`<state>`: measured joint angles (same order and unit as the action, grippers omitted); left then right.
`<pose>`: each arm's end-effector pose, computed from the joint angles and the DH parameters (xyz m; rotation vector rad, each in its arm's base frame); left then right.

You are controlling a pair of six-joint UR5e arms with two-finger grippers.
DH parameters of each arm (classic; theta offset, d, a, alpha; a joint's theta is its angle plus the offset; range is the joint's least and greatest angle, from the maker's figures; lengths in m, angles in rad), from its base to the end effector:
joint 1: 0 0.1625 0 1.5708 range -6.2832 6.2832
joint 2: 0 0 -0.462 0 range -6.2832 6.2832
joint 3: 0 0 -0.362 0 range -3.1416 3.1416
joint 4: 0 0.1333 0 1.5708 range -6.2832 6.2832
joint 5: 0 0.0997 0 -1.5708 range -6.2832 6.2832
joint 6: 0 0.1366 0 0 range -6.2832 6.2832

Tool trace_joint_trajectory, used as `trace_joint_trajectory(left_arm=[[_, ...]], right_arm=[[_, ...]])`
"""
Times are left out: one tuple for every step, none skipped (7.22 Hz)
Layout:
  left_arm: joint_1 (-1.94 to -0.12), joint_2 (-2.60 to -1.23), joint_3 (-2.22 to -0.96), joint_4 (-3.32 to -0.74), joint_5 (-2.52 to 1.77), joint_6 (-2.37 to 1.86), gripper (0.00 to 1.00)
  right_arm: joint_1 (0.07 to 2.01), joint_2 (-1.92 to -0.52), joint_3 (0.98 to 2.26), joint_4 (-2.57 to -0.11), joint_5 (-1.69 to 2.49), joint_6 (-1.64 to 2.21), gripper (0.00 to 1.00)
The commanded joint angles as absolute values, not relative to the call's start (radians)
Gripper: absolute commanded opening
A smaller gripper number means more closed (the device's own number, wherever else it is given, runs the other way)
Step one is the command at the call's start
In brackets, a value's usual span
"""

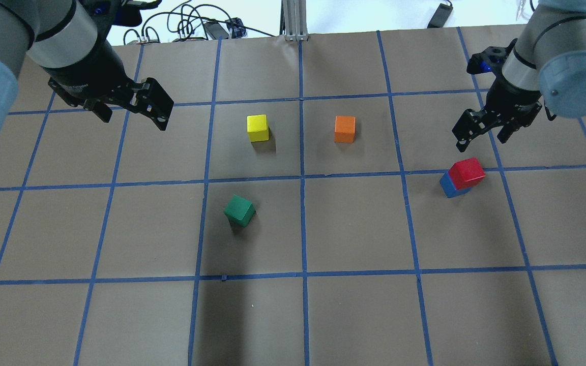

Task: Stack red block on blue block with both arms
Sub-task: 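Open the right gripper and lift it away from the stack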

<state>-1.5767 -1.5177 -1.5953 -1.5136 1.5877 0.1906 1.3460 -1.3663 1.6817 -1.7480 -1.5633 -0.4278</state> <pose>-0.1336 -0.4476 0.5067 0.3043 3.0992 -0.1307 0.0155 -0.5348 0.3536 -0.3117 3.0681 0.1985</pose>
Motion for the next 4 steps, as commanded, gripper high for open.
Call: trace_joint_trajectory(left_arm=[[-1.575, -1.517, -1.595, -1.514, 1.589, 0.189, 1.00], [-1.575, -1.517, -1.595, -1.514, 1.589, 0.189, 1.00], [-1.575, -1.517, -1.595, -1.514, 1.588, 0.190, 1.00], [-1.575, -1.519, -1.595, -1.514, 1.588, 0.189, 1.00]], right_arm=[[1.382, -1.391, 1.553, -1.646, -1.566, -0.362, 1.00], [1.384, -1.393, 1.545, -1.654, -1.554, -0.353, 1.00], [1.385, -1.411, 1.540, -1.652, -1.562, -0.348, 1.00], [1.396, -1.464, 1.552, -1.640, -1.556, -0.286, 1.00]])
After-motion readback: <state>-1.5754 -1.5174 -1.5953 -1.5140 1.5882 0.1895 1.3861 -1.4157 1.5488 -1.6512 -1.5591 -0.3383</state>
